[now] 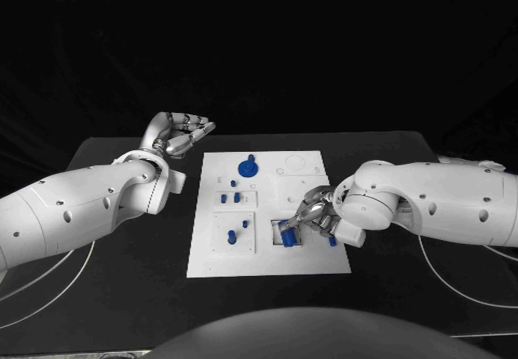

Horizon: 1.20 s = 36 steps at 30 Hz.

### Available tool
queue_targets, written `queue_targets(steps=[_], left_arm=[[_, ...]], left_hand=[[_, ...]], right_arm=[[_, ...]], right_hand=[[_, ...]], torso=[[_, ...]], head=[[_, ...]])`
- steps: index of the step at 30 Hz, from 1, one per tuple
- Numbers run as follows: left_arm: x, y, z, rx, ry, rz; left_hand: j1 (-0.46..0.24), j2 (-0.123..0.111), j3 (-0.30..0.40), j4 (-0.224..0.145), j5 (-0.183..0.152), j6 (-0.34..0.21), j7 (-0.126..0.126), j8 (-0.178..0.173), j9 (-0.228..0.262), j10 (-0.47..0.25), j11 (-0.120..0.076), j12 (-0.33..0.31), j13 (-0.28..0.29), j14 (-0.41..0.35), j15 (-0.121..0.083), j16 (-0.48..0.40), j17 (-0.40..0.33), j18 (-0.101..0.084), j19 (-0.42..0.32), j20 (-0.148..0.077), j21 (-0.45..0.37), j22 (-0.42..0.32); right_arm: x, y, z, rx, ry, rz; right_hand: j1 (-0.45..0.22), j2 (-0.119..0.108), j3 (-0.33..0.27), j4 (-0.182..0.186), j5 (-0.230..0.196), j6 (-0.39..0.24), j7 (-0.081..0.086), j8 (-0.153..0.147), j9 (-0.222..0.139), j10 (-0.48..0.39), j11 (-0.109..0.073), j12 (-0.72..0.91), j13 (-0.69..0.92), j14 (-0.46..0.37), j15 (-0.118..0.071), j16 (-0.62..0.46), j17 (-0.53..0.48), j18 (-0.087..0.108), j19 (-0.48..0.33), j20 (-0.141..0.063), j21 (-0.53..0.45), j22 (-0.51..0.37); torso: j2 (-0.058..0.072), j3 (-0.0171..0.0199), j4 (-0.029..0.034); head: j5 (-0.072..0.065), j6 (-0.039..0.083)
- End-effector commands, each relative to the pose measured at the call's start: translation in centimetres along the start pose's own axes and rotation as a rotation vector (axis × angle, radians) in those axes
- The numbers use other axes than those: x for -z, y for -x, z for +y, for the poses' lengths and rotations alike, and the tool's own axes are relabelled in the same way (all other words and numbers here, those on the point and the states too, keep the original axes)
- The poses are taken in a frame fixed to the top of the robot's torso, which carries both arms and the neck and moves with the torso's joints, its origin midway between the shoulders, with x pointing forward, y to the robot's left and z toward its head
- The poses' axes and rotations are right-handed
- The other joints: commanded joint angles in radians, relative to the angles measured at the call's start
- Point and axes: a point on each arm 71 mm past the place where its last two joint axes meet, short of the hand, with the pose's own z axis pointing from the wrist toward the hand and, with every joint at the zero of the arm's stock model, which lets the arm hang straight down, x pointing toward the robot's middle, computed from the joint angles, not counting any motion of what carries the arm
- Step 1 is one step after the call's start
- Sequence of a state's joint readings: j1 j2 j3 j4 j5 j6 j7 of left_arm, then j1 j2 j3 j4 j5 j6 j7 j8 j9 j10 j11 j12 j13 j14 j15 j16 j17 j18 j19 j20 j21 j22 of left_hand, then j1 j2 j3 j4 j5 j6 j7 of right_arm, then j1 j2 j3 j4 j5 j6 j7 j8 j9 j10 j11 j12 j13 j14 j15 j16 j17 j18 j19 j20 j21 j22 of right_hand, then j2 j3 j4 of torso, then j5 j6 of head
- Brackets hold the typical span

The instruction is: Assemble the parts on the task board

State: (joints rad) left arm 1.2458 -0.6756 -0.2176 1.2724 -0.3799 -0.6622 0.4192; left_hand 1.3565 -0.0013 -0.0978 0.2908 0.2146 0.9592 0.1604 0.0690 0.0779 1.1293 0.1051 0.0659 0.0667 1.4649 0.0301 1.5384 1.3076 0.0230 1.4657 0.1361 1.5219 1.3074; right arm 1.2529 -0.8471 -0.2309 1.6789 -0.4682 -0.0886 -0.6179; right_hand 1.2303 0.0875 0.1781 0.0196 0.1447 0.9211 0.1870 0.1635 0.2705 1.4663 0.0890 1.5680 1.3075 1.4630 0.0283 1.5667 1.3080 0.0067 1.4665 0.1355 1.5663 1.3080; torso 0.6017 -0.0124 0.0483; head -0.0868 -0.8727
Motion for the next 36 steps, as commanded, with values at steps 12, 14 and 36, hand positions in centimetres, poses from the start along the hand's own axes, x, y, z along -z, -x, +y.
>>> queue_targets(steps=[12, 14, 36], left_arm=[[0.0, -0.19, -0.17, 0.005, -0.009, 0.015], [0.0, -0.18, -0.17, 0.005, -0.009, 0.015], [-0.01, -0.17, -0.15, 0.005, -0.008, 0.016]], left_hand=[[0.001, 0.01, -0.005, 0.001, 0.004, -0.007, 0.002, 0.006, 0.001, -0.002, -0.002, 0.002, 0.001, 0.085, 0.005, -0.001, 0.217, -0.01, 0.065, 0.005, -0.003, 0.246], [0.001, 0.01, -0.005, 0.001, 0.004, -0.007, 0.002, 0.006, 0.001, -0.002, -0.002, 0.002, 0.001, 0.085, 0.005, -0.001, 0.217, -0.01, 0.065, 0.005, -0.003, 0.246], [0.001, 0.01, -0.005, 0.001, 0.004, -0.007, 0.002, 0.006, 0.001, -0.002, -0.002, 0.002, 0.001, 0.085, 0.005, -0.001, 0.217, -0.01, 0.065, 0.005, -0.003, 0.246]], right_arm=[[-0.44, -0.28, 0.2, 0.008, -0.009, -0.007], [-0.46, -0.29, 0.22, 0.007, -0.008, -0.008], [-0.6, -0.32, 0.39, 0.005, -0.011, -0.019]], right_hand=[[-0.043, -0.011, -0.017, 0.021, -0.041, 0.041, -0.028, -0.018, -0.001, 0.104, 0.001, 0.003, 0.263, 0.108, -0.006, 0.004, 0.263, -0.007, 0.104, -0.006, 0.004, 0.263], [-0.046, -0.012, -0.019, 0.023, -0.045, 0.041, -0.028, -0.019, -0.002, 0.104, 0.002, 0.003, 0.263, 0.108, -0.006, 0.004, 0.263, -0.007, 0.104, -0.006, 0.004, 0.263], [-0.106, -0.039, -0.074, 0.06, -0.086, 0.042, -0.025, -0.033, 0.0, 0.104, 0.004, 0.003, 0.263, 0.108, -0.008, 0.004, 0.263, -0.007, 0.104, -0.007, 0.004, 0.263]], torso=[[0.0, -0.0001, 0.0003], [0.0, -0.0004, 0.0003], [0.0, 0.0002, 0.0006]], head=[[0.001, 0.0], [0.001, 0.0], [0.001, 0.0]])
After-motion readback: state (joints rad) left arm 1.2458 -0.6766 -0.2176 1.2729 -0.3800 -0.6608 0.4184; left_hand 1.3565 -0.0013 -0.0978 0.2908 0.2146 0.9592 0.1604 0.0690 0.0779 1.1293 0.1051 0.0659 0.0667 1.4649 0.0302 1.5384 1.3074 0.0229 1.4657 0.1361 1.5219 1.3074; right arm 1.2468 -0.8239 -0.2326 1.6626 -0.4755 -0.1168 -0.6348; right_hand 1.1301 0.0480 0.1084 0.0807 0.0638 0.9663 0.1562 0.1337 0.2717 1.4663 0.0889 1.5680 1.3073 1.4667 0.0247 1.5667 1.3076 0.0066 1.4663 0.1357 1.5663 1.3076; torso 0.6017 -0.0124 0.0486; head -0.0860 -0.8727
